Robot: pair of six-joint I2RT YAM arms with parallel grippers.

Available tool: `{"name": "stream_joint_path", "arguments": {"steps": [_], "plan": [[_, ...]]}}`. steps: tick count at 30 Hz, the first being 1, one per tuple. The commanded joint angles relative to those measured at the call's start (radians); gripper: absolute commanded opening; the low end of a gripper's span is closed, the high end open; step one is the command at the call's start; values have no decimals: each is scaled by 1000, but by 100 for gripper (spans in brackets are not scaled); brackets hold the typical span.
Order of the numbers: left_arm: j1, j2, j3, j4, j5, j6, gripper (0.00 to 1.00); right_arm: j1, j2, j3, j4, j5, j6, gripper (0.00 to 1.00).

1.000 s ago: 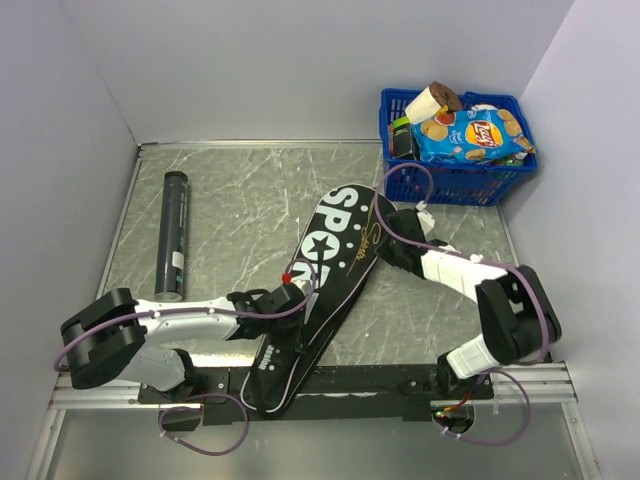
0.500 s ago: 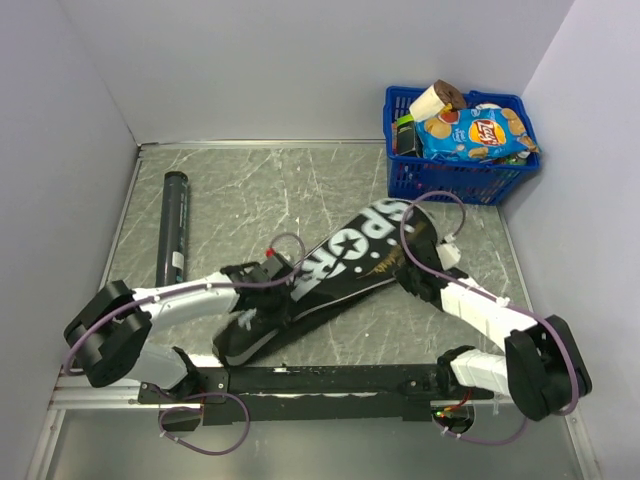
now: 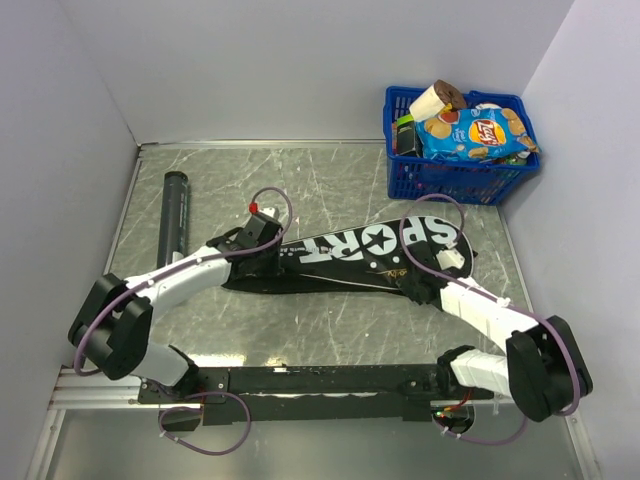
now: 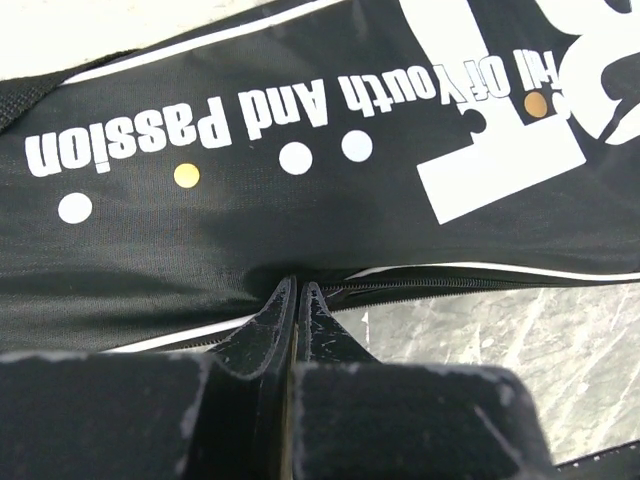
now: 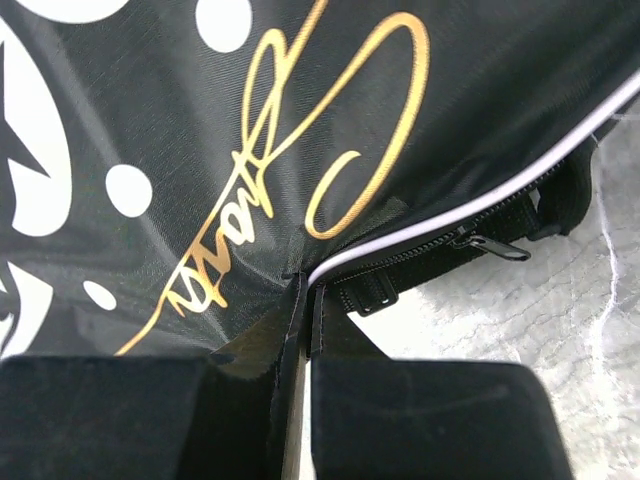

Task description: Pack up the badminton gear

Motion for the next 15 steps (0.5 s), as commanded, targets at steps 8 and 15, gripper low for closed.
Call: {"name": "stream_joint_path", "arguments": {"steps": [8,15], "plan": [[34,-245,-169,73,-12,-28,1,71,224,226,-44,-103,-236,0],[57,-298,-188,60,-3,-23,1,91,394,372,1,-112,-291,0]]}}
